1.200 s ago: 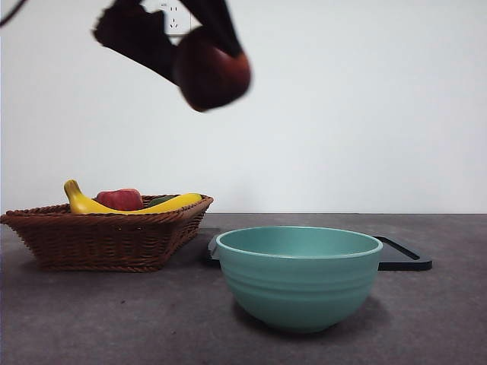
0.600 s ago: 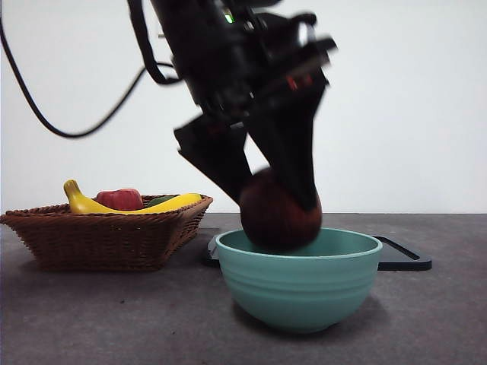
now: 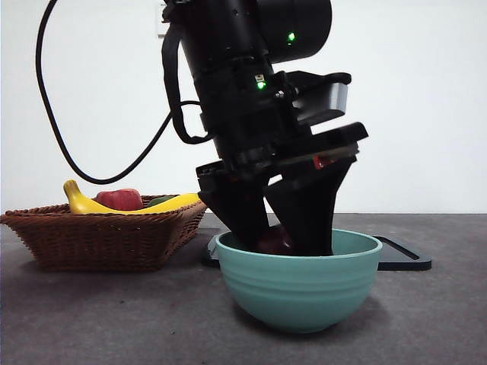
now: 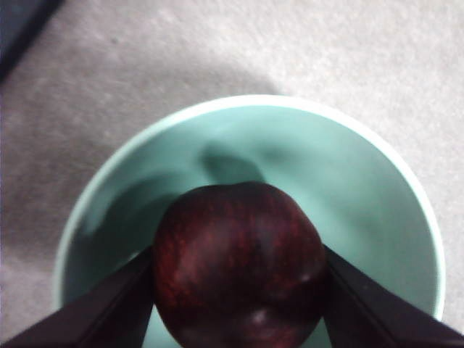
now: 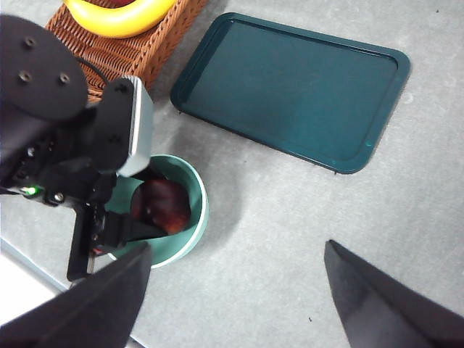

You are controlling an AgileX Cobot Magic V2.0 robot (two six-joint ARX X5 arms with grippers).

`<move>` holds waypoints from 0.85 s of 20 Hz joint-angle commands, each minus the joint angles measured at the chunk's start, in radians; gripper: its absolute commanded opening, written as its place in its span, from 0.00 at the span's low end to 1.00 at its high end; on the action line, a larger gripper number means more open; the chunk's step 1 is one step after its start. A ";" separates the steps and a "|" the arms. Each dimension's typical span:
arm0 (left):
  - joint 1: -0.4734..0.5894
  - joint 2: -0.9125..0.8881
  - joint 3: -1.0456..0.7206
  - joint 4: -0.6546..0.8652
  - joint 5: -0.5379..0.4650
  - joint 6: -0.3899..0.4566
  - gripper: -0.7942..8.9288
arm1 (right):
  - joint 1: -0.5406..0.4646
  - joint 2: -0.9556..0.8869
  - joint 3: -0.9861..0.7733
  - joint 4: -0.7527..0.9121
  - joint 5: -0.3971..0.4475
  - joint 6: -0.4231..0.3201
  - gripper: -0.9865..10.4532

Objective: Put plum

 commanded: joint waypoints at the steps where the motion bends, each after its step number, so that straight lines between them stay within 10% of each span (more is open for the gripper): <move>1: -0.023 0.026 0.016 0.006 -0.002 0.013 0.34 | 0.004 0.004 0.019 0.009 -0.003 0.000 0.42; 17: -0.014 -0.111 0.035 -0.002 -0.003 -0.009 0.47 | 0.004 0.004 0.019 0.005 -0.003 -0.001 0.42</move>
